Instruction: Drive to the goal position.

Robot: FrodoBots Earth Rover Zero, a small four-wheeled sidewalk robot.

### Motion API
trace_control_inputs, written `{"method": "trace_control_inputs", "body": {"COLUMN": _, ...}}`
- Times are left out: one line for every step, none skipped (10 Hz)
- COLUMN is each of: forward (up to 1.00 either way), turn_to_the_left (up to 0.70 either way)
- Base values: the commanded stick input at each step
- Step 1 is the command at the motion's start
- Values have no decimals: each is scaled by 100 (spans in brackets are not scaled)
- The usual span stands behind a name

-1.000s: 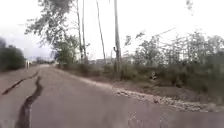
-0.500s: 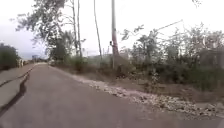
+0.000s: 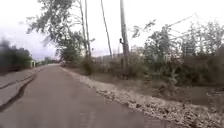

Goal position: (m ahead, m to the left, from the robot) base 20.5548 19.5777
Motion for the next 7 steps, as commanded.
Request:
{"method": "trace_control_inputs", "body": {"forward": 0, "turn_to_the_left": 5}}
{"method": "trace_control_inputs", "body": {"forward": 0, "turn_to_the_left": 17}}
{"method": "trace_control_inputs", "body": {"forward": 0, "turn_to_the_left": 91}}
{"method": "trace_control_inputs", "body": {"forward": 0, "turn_to_the_left": 100}}
{"method": "trace_control_inputs", "body": {"forward": 0, "turn_to_the_left": 100}}
{"method": "trace_control_inputs", "body": {"forward": 0, "turn_to_the_left": 100}}
{"method": "trace_control_inputs", "body": {"forward": 0, "turn_to_the_left": 100}}
